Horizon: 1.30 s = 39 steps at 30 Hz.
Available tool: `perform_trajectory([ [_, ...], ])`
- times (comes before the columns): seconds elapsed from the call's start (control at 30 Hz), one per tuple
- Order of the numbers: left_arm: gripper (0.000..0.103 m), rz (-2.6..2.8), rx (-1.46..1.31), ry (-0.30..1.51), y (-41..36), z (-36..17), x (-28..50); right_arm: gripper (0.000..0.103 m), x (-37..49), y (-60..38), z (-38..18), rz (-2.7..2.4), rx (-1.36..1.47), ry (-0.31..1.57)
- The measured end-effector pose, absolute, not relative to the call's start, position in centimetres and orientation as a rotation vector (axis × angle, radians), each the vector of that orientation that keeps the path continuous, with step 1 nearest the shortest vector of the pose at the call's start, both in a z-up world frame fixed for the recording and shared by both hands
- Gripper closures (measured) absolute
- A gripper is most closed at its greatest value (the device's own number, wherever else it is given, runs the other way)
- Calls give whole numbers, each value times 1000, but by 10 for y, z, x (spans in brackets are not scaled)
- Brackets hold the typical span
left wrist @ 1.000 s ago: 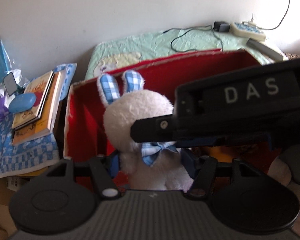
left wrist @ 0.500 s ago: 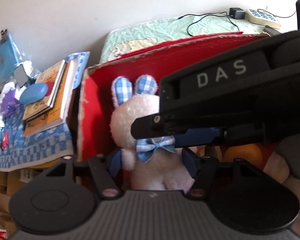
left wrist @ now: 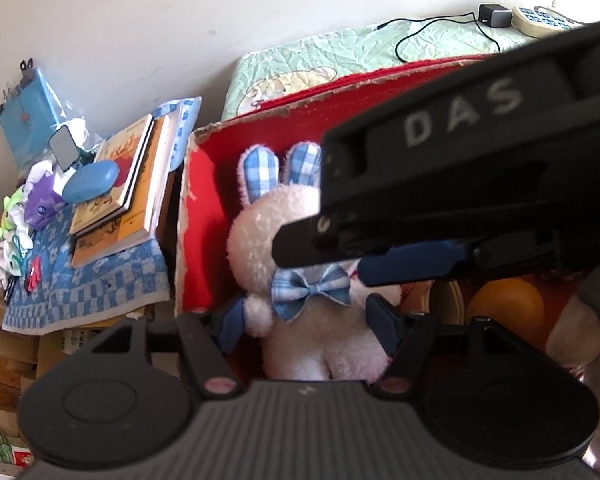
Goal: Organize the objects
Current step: 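Carry the bunny into the red box and open the right gripper, then withdraw the right gripper from the box back toward the plush pile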
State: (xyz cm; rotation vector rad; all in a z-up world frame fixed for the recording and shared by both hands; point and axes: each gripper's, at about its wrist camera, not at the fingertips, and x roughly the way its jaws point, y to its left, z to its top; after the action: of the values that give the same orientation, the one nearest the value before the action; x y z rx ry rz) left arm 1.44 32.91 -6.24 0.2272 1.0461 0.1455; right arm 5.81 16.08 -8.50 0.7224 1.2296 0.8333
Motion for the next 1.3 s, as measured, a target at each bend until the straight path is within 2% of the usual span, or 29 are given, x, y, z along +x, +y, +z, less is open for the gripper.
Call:
perform_trajectory([
  [0.33,34,183,207,1036,326,-48,4,47,48,149,-67,799,661,1140],
  [0.77,34,221,149,1032,310,-30,-16,47,19,115,-45,640,432,1022],
  [1.3,19,237,134,988,242,-9,-34,47,-11,60,-16,556,242,894],
])
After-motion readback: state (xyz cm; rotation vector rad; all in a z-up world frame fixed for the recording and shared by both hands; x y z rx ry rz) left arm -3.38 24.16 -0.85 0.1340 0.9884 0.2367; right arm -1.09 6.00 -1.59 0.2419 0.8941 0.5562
